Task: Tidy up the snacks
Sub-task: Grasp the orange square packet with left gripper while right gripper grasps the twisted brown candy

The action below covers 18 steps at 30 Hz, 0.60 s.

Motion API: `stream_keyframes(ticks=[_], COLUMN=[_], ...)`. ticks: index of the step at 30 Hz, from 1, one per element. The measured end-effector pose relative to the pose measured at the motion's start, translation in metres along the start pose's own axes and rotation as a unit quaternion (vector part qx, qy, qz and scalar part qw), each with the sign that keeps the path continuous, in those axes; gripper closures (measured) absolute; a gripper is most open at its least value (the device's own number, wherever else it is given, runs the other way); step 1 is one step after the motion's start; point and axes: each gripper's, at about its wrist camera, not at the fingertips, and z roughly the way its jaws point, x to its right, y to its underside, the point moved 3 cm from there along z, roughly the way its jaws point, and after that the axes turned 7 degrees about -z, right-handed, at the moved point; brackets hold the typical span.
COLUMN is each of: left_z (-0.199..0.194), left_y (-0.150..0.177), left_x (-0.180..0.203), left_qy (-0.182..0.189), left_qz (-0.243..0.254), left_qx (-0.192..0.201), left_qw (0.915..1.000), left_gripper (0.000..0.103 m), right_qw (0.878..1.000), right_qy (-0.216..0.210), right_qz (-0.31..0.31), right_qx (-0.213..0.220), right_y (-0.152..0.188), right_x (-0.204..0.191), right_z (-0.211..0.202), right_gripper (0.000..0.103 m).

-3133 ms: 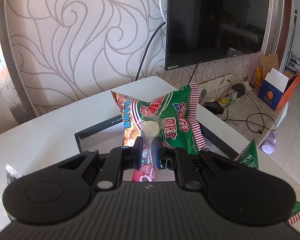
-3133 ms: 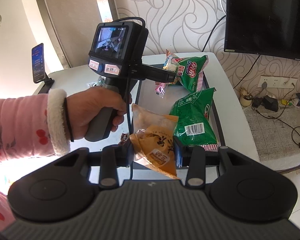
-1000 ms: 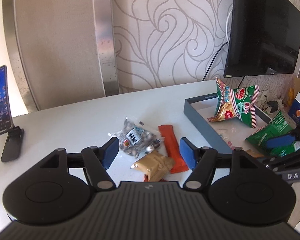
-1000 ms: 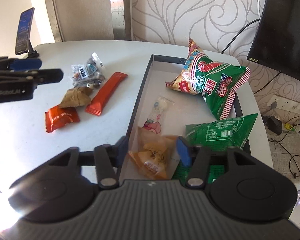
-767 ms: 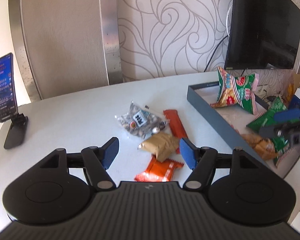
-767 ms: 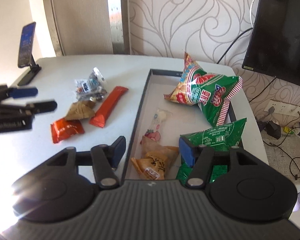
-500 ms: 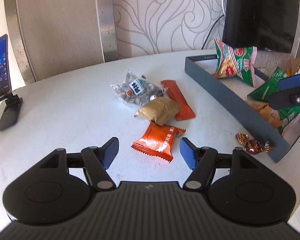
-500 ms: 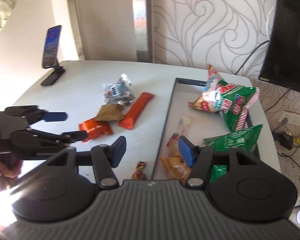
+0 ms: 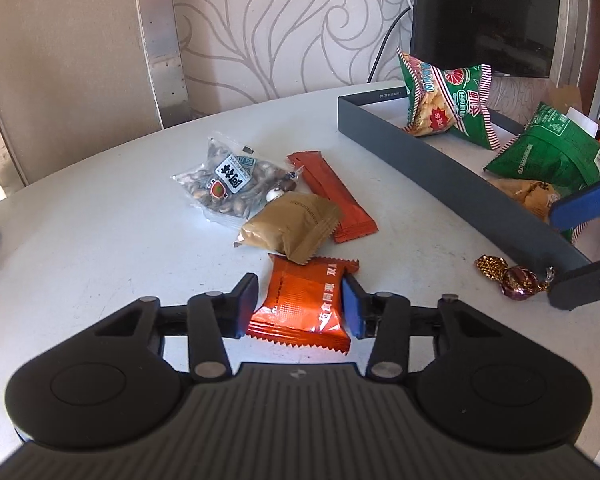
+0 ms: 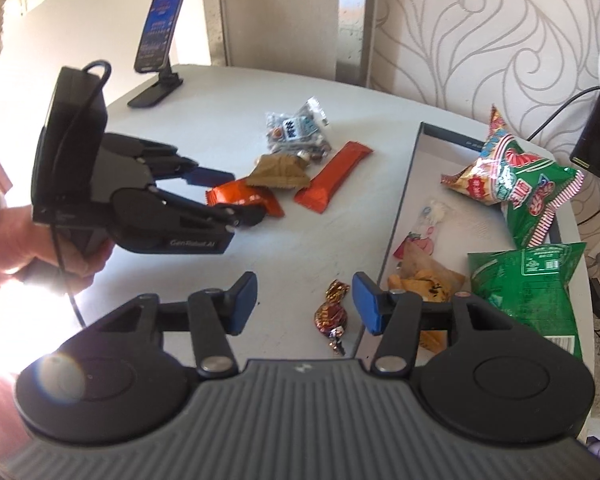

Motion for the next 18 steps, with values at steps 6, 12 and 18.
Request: stream_keyframes(ticks=[6,12,18], left_z=[-0.008,-0.014,-0.019], left_y=[0.007,0.011,0.015], left_x=[-0.003,-0.013,-0.021], left_qy=[-0.006,-0.015,-0.026], left_qz=[-0.015,-0.034,-0.045], left_qx=[0.002,0.000,0.001], left_qw=[0.9999,0.9993,0.9987], left_gripper=[0.056,0.056,0.056], right_qw=[0.999,0.994,0.993], right_qy=[0.009,0.041,0.034], right_qz=[-0.023,-0.067,-0.057], right_qx=[-0.041,-0.082,-0.096], right_y=[0.003,0.005,0.006], right_x=[-0.003,-0.008,-0.008], right_z=[0.021,0.039,0.048], right_gripper=[0.060,0.065,0.075])
